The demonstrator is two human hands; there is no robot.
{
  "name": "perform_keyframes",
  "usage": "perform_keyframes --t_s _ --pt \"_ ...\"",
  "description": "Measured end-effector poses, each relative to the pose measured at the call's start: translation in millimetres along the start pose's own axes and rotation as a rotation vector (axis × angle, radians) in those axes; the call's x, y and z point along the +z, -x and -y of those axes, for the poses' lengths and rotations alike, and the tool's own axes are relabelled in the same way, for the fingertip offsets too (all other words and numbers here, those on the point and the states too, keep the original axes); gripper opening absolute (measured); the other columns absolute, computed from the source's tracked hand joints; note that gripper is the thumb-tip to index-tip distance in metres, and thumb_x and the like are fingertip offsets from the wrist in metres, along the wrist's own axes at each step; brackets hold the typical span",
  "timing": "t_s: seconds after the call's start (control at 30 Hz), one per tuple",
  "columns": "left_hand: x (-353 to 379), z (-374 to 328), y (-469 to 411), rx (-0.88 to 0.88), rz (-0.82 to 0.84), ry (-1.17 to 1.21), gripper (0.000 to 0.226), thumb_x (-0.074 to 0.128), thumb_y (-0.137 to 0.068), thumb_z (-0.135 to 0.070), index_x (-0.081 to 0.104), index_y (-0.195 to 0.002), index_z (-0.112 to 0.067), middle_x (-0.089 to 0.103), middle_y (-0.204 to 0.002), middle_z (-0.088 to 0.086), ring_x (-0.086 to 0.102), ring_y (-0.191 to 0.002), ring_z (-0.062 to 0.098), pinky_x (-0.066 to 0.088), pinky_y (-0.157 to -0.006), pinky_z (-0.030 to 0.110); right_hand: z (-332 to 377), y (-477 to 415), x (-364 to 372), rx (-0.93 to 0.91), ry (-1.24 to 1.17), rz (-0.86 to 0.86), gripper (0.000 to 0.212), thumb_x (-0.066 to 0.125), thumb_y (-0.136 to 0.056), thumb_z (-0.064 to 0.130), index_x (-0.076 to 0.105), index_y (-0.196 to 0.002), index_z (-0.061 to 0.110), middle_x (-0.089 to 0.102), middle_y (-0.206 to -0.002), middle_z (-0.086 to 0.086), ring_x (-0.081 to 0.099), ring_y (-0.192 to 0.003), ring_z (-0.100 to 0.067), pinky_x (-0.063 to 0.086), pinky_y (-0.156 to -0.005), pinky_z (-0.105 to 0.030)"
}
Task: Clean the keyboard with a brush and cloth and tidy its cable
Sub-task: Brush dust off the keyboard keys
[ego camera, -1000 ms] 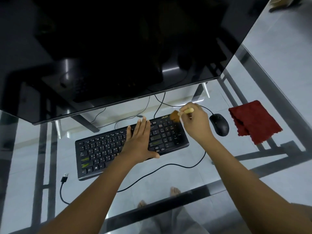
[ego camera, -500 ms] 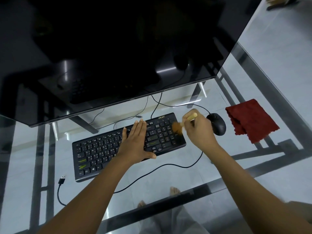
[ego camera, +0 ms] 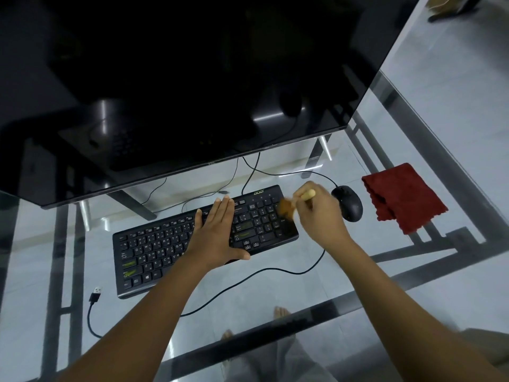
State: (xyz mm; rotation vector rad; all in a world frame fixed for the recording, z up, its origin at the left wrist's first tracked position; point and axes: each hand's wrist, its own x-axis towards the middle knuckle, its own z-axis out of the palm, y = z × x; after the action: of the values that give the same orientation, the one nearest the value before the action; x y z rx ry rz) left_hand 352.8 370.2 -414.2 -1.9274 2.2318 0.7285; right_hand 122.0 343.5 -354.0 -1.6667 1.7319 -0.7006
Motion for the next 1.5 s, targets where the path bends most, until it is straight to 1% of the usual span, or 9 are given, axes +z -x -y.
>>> perform_keyframes --t_s 0.4,0.53,0.67,0.77,0.9,1.03,1.17,1.3,1.5 --pt "0 1 1 0.010 -0.003 -0.012 0.130 0.068 -0.066 -0.071 -0.014 -0.152 -0.020 -0.023 -0.159 -0.004 -0.025 -0.144 0.011 -0.012 -0.117 0.049 7 -3 21 -0.076 -0.074 0.119 0.013 0.051 -0.097 0.012 0.062 -0.090 0.012 0.072 -0.083 -0.004 0.069 -0.076 -0.016 0.055 -0.068 -0.018" --pt "1 1 0 0.008 -0.012 -0.003 0.130 0.068 -0.066 -0.071 -0.014 -0.152 -0.019 -0.022 -0.159 -0.004 -0.025 -0.144 0.011 -0.012 -0.117 0.049 11 -11 23 -0.110 -0.108 -0.140 0.014 0.052 -0.094 0.005 0.063 -0.090 0.013 0.066 -0.091 -0.001 0.061 -0.078 -0.012 0.049 -0.070 -0.015" --pt "1 2 1 0.014 -0.010 -0.007 0.129 0.067 -0.066 -0.071 -0.014 -0.152 -0.020 -0.023 -0.159 -0.004 -0.025 -0.144 0.011 -0.012 -0.117 0.049 15 -13 30 -0.063 -0.062 0.105 0.013 0.053 -0.094 0.009 0.062 -0.089 0.015 0.070 -0.088 -0.004 0.064 -0.074 -0.009 0.052 -0.072 -0.015" --pt "1 3 1 0.019 -0.021 -0.004 0.130 0.067 -0.065 -0.072 -0.014 -0.152 -0.020 -0.022 -0.159 -0.004 -0.025 -0.144 0.011 -0.012 -0.117 0.049 17 -17 27 -0.086 -0.094 -0.118 0.014 0.056 -0.092 0.006 0.066 -0.090 0.014 0.065 -0.093 0.003 0.059 -0.077 0.000 0.042 -0.070 -0.002" --pt "0 4 2 0.027 -0.018 -0.009 0.130 0.066 -0.065 -0.073 -0.014 -0.152 -0.020 -0.022 -0.159 -0.005 -0.025 -0.144 0.010 -0.012 -0.118 0.048 15 -13 27 -0.022 -0.106 0.102 0.012 0.057 -0.093 0.011 0.067 -0.090 0.015 0.072 -0.085 0.003 0.069 -0.081 -0.017 0.055 -0.078 -0.018" --pt "0 3 1 0.017 -0.011 -0.049 0.130 0.065 -0.065 -0.075 -0.015 -0.152 -0.019 -0.023 -0.159 -0.004 -0.025 -0.144 0.011 -0.012 -0.118 0.050 8 -5 13 -0.048 -0.116 -0.152 0.013 0.058 -0.091 0.007 0.065 -0.086 0.016 0.066 -0.085 0.008 0.063 -0.076 -0.011 0.050 -0.071 -0.016" --pt "-2 0 0 0.007 0.010 -0.094 0.130 0.064 -0.066 -0.075 -0.015 -0.152 -0.018 -0.024 -0.159 -0.002 -0.024 -0.144 0.013 -0.012 -0.117 0.052 -6 13 5 0.012 -0.100 0.161 0.011 0.056 -0.093 0.009 0.061 -0.085 0.014 0.070 -0.074 0.002 0.068 -0.072 -0.017 0.059 -0.071 -0.033" --pt "-3 -1 0 0.007 0.004 -0.101 0.130 0.063 -0.065 -0.075 -0.014 -0.152 -0.017 -0.023 -0.159 -0.001 -0.023 -0.145 0.014 -0.010 -0.118 0.052 -14 17 0 0.004 -0.141 -0.115 0.011 0.058 -0.092 0.007 0.061 -0.085 0.016 0.067 -0.079 0.004 0.066 -0.073 -0.020 0.059 -0.071 -0.039" --pt "-3 1 1 0.028 -0.025 -0.153 0.129 0.057 -0.065 -0.081 -0.014 -0.152 -0.016 -0.021 -0.160 0.001 -0.021 -0.146 0.017 -0.011 -0.117 0.053 -4 13 7 -0.080 -0.029 -0.063 0.017 0.057 -0.093 0.008 0.058 -0.082 0.020 0.066 -0.084 0.003 0.063 -0.075 -0.011 0.054 -0.073 -0.024"
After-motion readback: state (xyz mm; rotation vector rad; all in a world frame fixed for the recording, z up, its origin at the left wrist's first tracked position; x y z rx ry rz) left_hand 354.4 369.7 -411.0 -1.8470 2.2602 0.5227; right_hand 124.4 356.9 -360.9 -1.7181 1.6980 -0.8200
